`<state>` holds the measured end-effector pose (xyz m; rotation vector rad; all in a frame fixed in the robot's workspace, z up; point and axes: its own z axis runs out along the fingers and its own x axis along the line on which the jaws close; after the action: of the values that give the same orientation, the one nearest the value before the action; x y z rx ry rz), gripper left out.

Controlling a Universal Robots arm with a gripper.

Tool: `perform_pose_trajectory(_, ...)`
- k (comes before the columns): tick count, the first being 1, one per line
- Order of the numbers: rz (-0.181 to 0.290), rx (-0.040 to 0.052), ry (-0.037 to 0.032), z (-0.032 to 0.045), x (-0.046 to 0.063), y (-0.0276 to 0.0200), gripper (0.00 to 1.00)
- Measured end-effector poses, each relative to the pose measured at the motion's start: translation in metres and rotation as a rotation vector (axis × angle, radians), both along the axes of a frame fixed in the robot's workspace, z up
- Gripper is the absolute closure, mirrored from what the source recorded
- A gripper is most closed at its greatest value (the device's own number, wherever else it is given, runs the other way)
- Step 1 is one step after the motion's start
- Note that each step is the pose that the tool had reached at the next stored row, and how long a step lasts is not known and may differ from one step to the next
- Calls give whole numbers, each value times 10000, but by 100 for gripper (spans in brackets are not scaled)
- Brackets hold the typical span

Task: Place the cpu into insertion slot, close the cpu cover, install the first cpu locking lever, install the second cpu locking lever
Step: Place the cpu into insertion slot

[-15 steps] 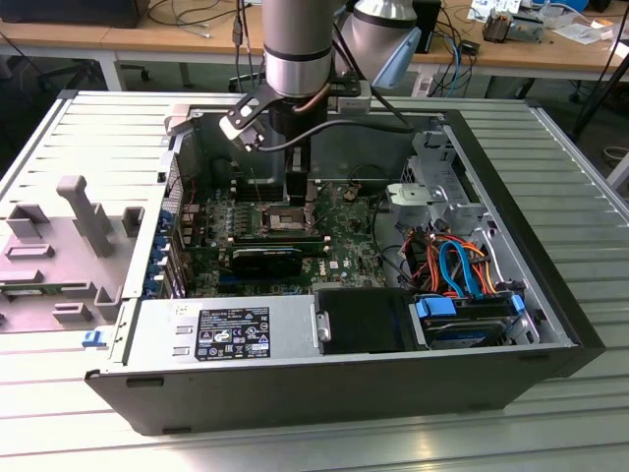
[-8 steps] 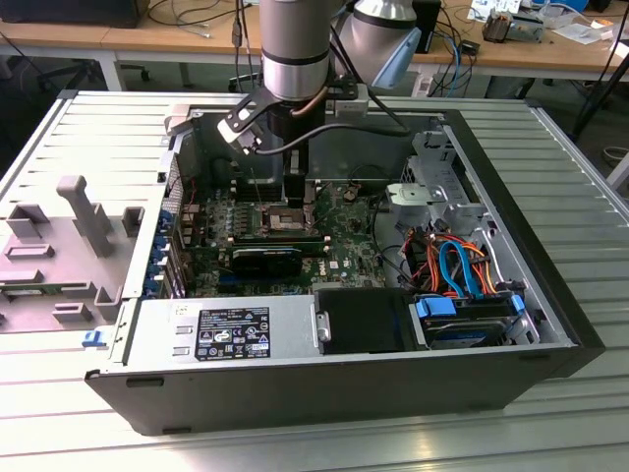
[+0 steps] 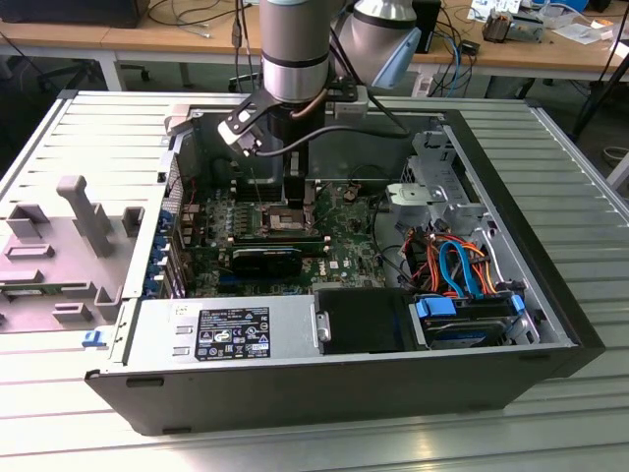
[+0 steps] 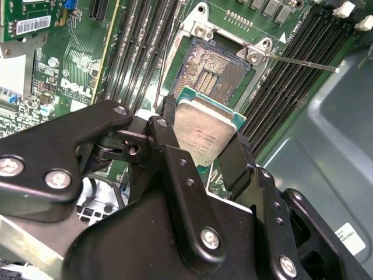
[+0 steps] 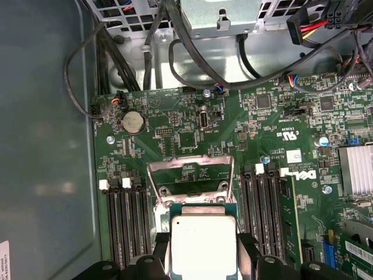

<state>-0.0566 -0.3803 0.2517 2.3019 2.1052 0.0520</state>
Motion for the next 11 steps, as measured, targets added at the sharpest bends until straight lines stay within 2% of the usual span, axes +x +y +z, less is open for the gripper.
perform_pose_trajectory(5,238,-1,0,-22,-4,0,46)
perform_pose_trajectory(11,858,-2,0,-39,-4,0,46)
